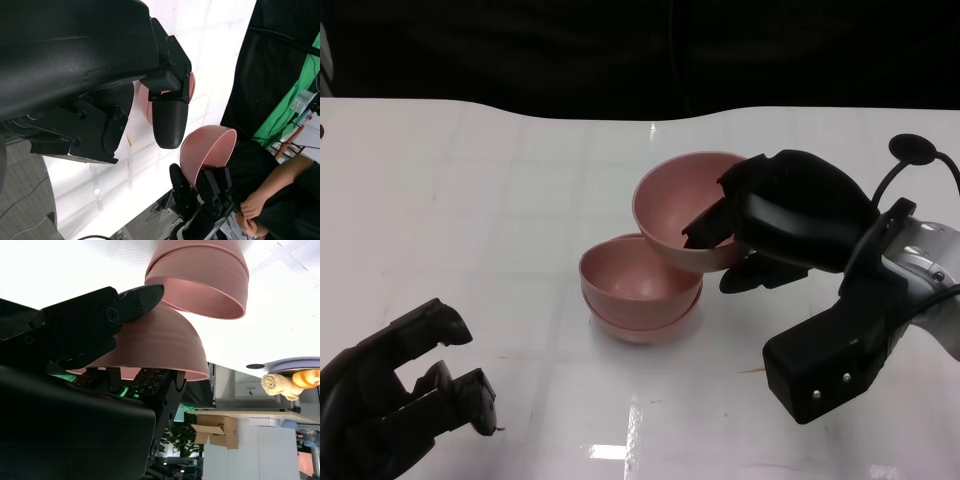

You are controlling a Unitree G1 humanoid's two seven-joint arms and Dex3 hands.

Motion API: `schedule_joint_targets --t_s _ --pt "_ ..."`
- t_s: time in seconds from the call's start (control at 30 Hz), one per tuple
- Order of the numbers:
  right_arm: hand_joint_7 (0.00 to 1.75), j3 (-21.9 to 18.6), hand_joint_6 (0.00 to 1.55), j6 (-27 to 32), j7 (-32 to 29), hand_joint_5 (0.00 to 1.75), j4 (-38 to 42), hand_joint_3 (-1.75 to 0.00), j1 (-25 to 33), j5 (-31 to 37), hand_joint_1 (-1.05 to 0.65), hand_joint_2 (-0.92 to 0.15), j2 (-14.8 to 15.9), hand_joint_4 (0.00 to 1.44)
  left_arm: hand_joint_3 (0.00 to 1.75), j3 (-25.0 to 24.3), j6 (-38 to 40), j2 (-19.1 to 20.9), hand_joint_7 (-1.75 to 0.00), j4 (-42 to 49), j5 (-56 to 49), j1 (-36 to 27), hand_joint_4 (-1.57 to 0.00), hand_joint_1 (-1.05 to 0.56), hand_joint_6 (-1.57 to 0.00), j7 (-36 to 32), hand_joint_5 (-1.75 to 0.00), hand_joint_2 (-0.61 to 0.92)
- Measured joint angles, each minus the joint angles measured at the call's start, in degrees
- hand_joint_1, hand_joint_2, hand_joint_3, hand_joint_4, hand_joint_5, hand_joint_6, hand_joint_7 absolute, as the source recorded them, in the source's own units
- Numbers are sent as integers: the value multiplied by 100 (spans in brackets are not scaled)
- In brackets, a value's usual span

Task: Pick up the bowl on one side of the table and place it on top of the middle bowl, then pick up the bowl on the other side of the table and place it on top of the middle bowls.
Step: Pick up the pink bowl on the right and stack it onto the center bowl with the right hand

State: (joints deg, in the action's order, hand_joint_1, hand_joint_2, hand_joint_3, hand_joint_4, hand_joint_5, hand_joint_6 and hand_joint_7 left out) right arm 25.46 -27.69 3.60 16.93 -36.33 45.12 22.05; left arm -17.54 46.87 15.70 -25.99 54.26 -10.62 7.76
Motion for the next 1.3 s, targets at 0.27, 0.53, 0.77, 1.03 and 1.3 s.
schedule_joint_targets --t_s 0.27,0.53,0.77,1.03,1.3 --pt "149 199 74 71 62 175 93 -8 -126 95 -27 -91 -241 87 144 7 -1 1 -175 0 -7 0 -90 3 -55 20 -175 92" --pt "137 253 78 105 179 175 131 -9 -181 97 -25 -92 -370 89 145 7 -2 2 -175 0 -36 -1 -91 3 -56 71 -175 92" --pt "137 298 78 86 181 175 244 -10 -185 98 -24 -91 -430 90 145 7 -2 1 -175 0 -50 -1 -91 4 -56 93 -175 92" --pt "171 400 66 73 69 175 403 -12 -282 135 -24 -90 -487 92 146 7 -2 -12 -175 -8 -50 -3 -91 4 -57 93 -175 92" --pt "166 477 65 -3 -84 175 610 -13 -361 138 -25 -91 -614 92 146 6 -2 -21 -175 -44 -49 -8 -92 4 -57 92 -175 92"
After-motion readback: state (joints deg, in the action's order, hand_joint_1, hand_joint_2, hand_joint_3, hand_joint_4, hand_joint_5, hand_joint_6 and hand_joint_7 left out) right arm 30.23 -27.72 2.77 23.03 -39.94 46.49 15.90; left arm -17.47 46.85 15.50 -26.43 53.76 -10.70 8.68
